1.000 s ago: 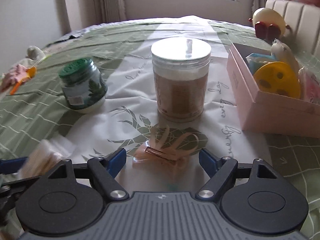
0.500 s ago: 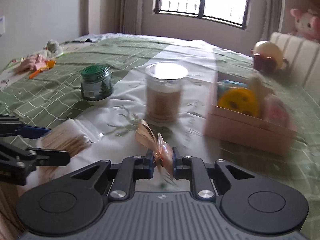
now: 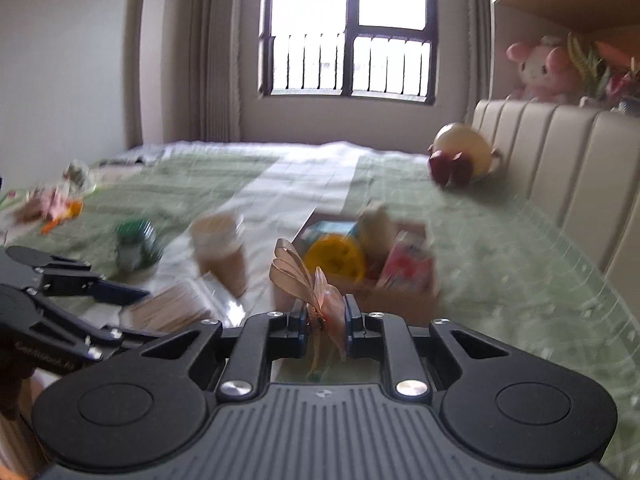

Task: Organize soft objects

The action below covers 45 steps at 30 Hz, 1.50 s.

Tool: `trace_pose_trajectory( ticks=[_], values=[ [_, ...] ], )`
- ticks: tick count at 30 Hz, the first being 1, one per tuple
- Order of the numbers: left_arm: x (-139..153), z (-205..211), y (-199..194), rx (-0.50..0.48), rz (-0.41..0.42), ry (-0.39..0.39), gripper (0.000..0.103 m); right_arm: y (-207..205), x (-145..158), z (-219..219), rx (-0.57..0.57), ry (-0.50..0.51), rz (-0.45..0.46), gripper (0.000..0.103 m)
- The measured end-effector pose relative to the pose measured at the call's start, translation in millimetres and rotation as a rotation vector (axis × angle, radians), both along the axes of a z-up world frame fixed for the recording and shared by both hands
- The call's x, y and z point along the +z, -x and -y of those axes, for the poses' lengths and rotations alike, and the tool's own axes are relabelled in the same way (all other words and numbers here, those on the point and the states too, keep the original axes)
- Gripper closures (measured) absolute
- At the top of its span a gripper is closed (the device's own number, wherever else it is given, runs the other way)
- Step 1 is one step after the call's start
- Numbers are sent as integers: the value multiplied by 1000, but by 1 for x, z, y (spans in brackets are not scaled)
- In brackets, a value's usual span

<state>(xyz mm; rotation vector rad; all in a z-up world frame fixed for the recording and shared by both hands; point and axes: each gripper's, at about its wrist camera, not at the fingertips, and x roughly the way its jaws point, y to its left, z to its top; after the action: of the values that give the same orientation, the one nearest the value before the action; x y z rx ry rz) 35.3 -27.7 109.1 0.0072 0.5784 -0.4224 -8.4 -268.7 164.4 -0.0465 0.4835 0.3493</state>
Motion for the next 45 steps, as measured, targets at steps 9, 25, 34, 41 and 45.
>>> trace_pose_trajectory(
  ticks=[9, 25, 34, 41, 45],
  values=[
    [9, 19, -168, -12, 15, 144, 28, -151, -20, 24, -40, -132, -134, 86],
    [-6, -3, -236, 51, -35, 188, 31, -217, -94, 6, -14, -172, -331, 79],
    [-31, 8, -233, 37, -156, 212, 68, -208, -84, 11, -31, -172, -312, 83],
    [-35, 12, -225, 42, -161, 192, 68, -216, -112, 0, -69, -166, -378, 91],
    [-37, 12, -228, 49, -152, 195, 68, -216, -114, 0, -61, -156, -372, 91]
  ],
)
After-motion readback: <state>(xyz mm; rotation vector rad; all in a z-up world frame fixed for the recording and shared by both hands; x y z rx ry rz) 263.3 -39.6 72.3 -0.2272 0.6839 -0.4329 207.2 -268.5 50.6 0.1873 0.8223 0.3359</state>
